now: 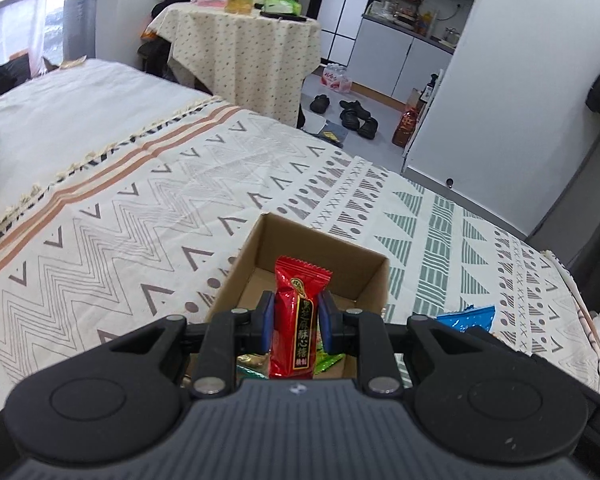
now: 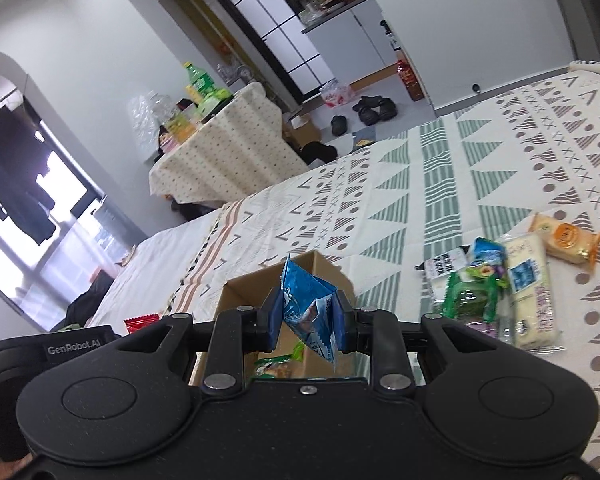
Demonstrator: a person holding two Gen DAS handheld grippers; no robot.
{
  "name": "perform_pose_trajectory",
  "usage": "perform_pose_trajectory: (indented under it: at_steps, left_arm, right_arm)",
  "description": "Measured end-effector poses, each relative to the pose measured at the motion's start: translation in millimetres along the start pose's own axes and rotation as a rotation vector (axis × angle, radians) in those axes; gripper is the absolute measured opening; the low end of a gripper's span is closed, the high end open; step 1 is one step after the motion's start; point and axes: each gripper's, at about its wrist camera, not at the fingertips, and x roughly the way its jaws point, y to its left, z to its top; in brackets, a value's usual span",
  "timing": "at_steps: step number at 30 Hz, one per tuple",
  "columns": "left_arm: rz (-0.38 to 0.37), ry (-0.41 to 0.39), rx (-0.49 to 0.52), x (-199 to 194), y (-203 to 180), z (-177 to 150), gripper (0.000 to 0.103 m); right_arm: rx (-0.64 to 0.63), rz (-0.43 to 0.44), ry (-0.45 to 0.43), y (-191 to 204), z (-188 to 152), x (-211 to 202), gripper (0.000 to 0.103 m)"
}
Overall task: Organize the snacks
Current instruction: 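Carry both snacks over the cardboard box and open both tools to drop them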
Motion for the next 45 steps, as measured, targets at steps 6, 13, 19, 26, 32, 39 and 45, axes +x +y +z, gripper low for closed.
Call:
perform_pose_trajectory:
  at_steps: [6, 13, 19, 26, 32, 39, 45]
  left_arm:
    - [-0.026, 0.046, -0.021, 20, 13, 2, 0.022]
    - [-0.047, 0.137, -0.036, 45, 22, -4, 0.025]
    - [-0.018, 0.167, -0.074, 54, 42, 3, 0.032]
    - [0.009, 0.144, -0.076, 47, 52, 13, 0.056]
    - [0.02, 0.136, -0.066, 38, 52, 14, 0.076]
    - [0.018, 0.119, -0.041, 23, 45, 12, 0.086]
    - [-0.068, 0.054, -0.03, 5, 28, 13, 0.099]
  right_arm:
    - [-0.031, 0.024, 0.035, 17, -10, 18, 0.025]
    - [-0.056, 0.01, 0.095, 29, -21, 42, 0.026]
    - [-0.059, -0.006, 0.124, 27, -25, 58, 0.026]
    - [-0.038, 0.055, 0.116, 26, -25, 66, 0.032]
    - [-0.02, 0.057, 0.105, 24, -21, 58, 0.051]
    - [-0.021, 0.013, 0.08, 19, -15, 42, 0.08]
    - [-0.008, 0.002, 0.056, 9, -5, 26, 0.086]
